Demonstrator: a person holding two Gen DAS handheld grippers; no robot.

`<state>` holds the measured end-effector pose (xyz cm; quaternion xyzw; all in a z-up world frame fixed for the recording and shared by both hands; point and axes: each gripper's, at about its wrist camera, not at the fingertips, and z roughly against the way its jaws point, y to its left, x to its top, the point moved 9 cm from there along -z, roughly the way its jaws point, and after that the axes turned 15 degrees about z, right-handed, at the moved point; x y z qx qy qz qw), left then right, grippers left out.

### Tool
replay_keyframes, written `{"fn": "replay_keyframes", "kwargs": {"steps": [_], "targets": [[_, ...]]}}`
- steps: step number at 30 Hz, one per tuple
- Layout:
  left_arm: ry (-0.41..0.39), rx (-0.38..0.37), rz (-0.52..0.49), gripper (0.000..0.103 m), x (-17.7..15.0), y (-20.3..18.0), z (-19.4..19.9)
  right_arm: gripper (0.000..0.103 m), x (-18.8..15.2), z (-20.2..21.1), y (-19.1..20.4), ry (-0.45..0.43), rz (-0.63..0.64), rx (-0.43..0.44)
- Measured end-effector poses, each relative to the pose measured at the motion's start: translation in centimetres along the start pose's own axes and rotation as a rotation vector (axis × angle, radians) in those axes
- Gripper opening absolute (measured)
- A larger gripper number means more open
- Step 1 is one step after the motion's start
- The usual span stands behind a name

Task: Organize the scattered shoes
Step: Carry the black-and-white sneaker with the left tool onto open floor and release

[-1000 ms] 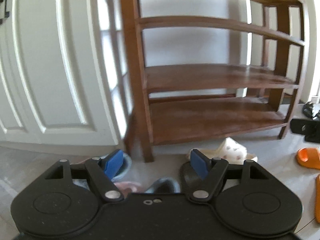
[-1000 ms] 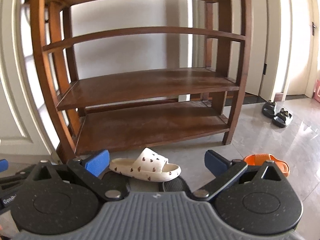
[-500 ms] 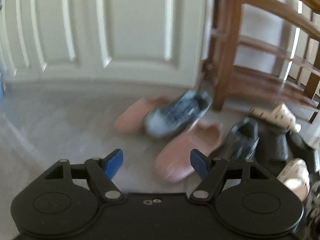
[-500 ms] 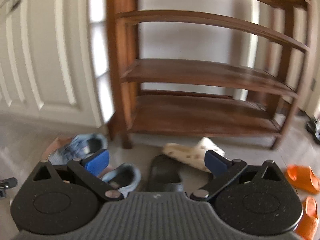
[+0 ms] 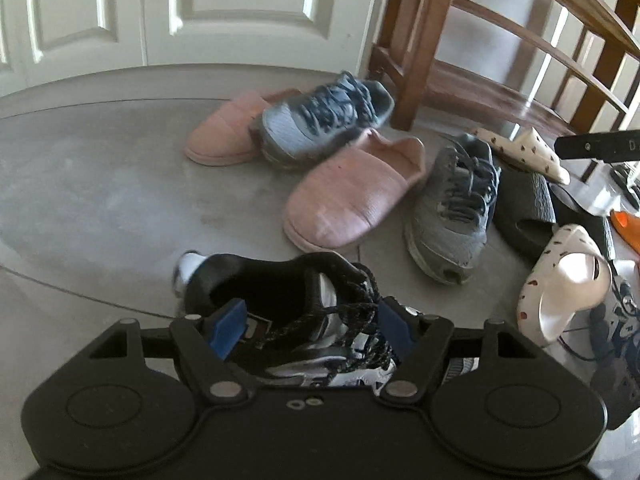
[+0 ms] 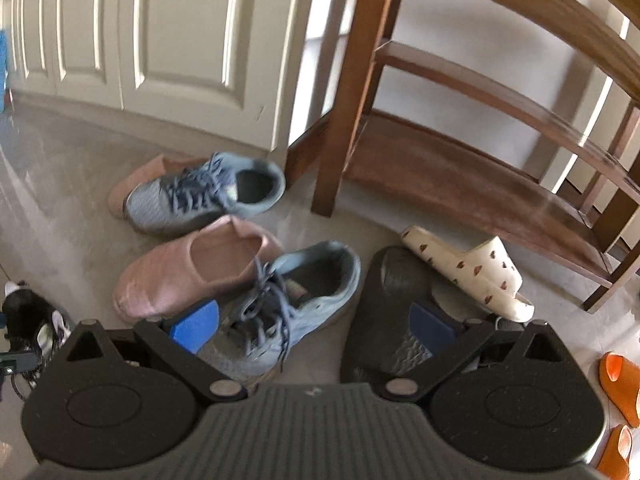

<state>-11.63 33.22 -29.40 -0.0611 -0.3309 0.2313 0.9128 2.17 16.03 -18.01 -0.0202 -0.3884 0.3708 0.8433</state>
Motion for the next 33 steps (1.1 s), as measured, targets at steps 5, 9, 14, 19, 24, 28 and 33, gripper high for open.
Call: {"fn": "replay_keyframes", "kwargs": {"steps": [5,9,14,19,24,28,33], "targets": [[0.063,-0.086,0.014,0.065,-0.7,-0.4,-2.2,0.103,-0.3,-0.2,0.6,0.022,0.014,-0.004],[0.078,-0.179,0.027,0.027,-1.1,-0.3,-2.4,0.103,-0.6,-0.8,1.2,0.048,0.014,0.005],[0.07,-0.274,0.097,0.013,-1.3,0.6,-2.0,0.103,-0.6,-1.2,3.1,0.042,0.038,0.042],[0.035,-0.312,0.166,0.011,-1.2,2.6,-0.4,0.103,-0.4,-1.5,4.9,0.03,0.059,0.07],[0.003,-0.292,0.234,0.011,-1.2,5.7,1.2,0.103,-0.5,-2.0,6.5,0.027,0.077,0.089],[-0.027,-0.219,0.277,0.011,-1.1,9.8,2.9,0.103,-0.5,-2.2,7.6,0.025,0.096,0.104],[-0.064,-0.103,0.325,0.011,-1.1,15.5,5.1,0.103,-0.6,-2.3,9.0,0.022,0.12,0.121]]}}
